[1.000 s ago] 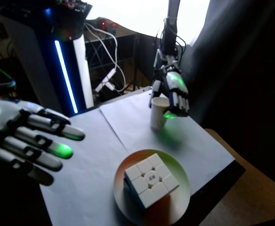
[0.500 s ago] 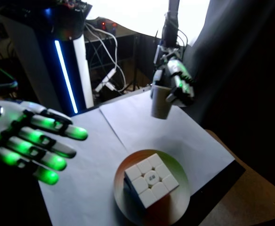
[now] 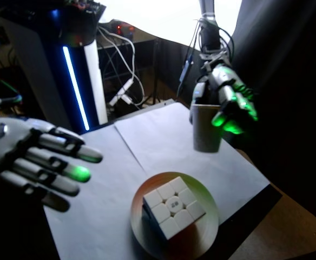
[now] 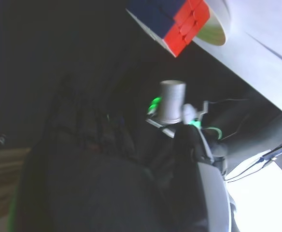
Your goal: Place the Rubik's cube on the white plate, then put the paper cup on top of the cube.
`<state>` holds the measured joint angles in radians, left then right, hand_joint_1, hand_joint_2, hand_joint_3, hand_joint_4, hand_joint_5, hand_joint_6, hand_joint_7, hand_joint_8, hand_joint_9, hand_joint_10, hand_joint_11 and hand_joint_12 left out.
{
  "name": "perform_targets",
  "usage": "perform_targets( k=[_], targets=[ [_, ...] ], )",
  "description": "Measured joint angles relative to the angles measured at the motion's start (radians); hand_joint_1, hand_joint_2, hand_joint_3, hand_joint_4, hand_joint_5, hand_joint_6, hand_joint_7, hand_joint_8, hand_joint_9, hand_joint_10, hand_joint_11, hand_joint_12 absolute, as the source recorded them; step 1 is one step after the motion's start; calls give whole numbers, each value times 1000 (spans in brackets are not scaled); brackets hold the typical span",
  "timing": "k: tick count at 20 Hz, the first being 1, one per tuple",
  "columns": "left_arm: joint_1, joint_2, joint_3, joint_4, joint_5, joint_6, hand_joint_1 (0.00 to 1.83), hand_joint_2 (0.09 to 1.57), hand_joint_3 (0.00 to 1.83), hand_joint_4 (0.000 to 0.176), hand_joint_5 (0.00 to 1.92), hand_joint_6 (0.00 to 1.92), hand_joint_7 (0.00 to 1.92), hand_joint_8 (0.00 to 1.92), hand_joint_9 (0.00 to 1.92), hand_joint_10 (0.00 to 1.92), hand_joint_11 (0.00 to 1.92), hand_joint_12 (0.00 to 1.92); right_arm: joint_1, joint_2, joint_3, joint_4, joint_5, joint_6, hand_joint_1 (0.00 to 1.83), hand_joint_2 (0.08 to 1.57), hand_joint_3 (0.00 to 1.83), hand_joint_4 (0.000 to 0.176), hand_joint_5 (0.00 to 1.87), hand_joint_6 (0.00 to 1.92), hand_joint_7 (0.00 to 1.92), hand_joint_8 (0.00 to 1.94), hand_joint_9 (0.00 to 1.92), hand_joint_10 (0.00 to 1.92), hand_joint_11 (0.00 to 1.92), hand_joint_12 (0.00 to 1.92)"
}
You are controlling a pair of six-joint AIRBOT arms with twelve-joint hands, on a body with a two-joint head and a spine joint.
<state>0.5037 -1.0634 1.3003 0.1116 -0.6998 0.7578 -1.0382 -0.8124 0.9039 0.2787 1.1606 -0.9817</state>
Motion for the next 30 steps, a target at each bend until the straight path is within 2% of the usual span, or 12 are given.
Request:
perform_targets(
  k=[2, 6, 9, 11, 14, 21, 23, 24, 27, 28, 29, 30],
  targets=[
    [-42, -49, 50, 50, 71, -34, 1102, 1150, 0, 73, 200, 1525, 210, 1602, 281, 1801, 395, 1921, -2, -4, 0, -5, 0, 0, 414, 1235, 1, 101, 0, 0, 0, 0, 0, 0, 0, 21],
    [-97, -131, 130, 84, 153, -108, 1272, 1299, 22, 0, 202, 1645, 592, 1630, 394, 1906, 534, 1921, -2, -14, 2, -9, 0, 0, 384, 1233, 0, 87, 0, 0, 0, 0, 0, 0, 8, 8],
    [-136, -154, 146, 114, 206, -112, 1212, 1224, 0, 28, 197, 1612, 333, 1624, 327, 1803, 408, 1921, -2, -19, 5, -4, 1, 0, 395, 1233, 0, 65, 0, 0, 0, 0, 0, 0, 7, 18],
    [-139, -161, 150, 125, 205, -112, 1278, 1266, 46, 7, 211, 1580, 623, 1578, 411, 1818, 502, 1921, -2, -19, 5, -8, 0, 0, 404, 1223, 0, 72, 0, 0, 0, 0, 0, 0, 11, 29],
    [-154, -187, 156, 135, 231, -114, 1244, 1180, 0, 0, 184, 1526, 296, 1532, 340, 1757, 391, 1921, -2, -28, 9, 0, 0, -1, 375, 1228, 2, 72, 0, 0, 0, 0, 0, 0, 0, 100],
    [-175, -274, 211, 234, 253, -209, 1260, 1211, 0, 0, 218, 1396, 260, 1362, 296, 1635, 333, 1921, -10, -30, 11, -5, -1, 0, 383, 1213, 0, 66, 0, 0, 0, 0, 0, 0, 0, 79],
    [-175, -286, 214, 249, 262, -211, 1237, 1200, 0, 0, 244, 1472, 259, 1803, 419, 1918, 630, 1921, -10, -31, 11, -5, -5, 0, 353, 1221, 2, 61, 0, 0, 0, 0, 0, 0, 0, 84],
    [-175, -290, 215, 259, 267, -212, 1173, 1216, 0, 21, 214, 1455, 162, 1723, 311, 1921, 528, 1921, -10, -31, 11, -5, -5, 0, 358, 1220, 0, 67, 0, 0, 0, 0, 0, 0, 0, 40],
    [-175, -294, 220, 282, 294, -219, 1191, 1217, 0, 0, 226, 1441, 98, 1593, 194, 1909, 418, 1921, -10, -31, 11, -3, -6, 0, 367, 1218, 2, 77, 0, 0, 0, 0, 0, 0, 0, 73],
    [-176, -294, 220, 286, 294, -219, 1183, 1216, 0, 5, 205, 1455, 57, 1547, 138, 1875, 359, 1921, -10, -31, 11, -3, -6, 0, 366, 1222, 2, 70, 0, 0, 0, 0, 0, 0, 0, 117],
    [-178, -294, 220, 290, 299, -219, 1128, 1224, 0, 71, 180, 1453, 13, 1501, 102, 1855, 350, 1921, -10, -31, 11, -5, -6, 0, 355, 1228, 2, 70, 0, 0, 0, 0, 0, 0, 0, 156],
    [-180, -294, 220, 291, 301, -219, 1133, 1220, 0, 50, 191, 1429, 2, 1571, 119, 1908, 399, 1921, -10, -32, 11, -5, -6, 0, 362, 1229, 1, 73, 0, 0, 0, 0, 0, 0, 0, 98]
  ],
)
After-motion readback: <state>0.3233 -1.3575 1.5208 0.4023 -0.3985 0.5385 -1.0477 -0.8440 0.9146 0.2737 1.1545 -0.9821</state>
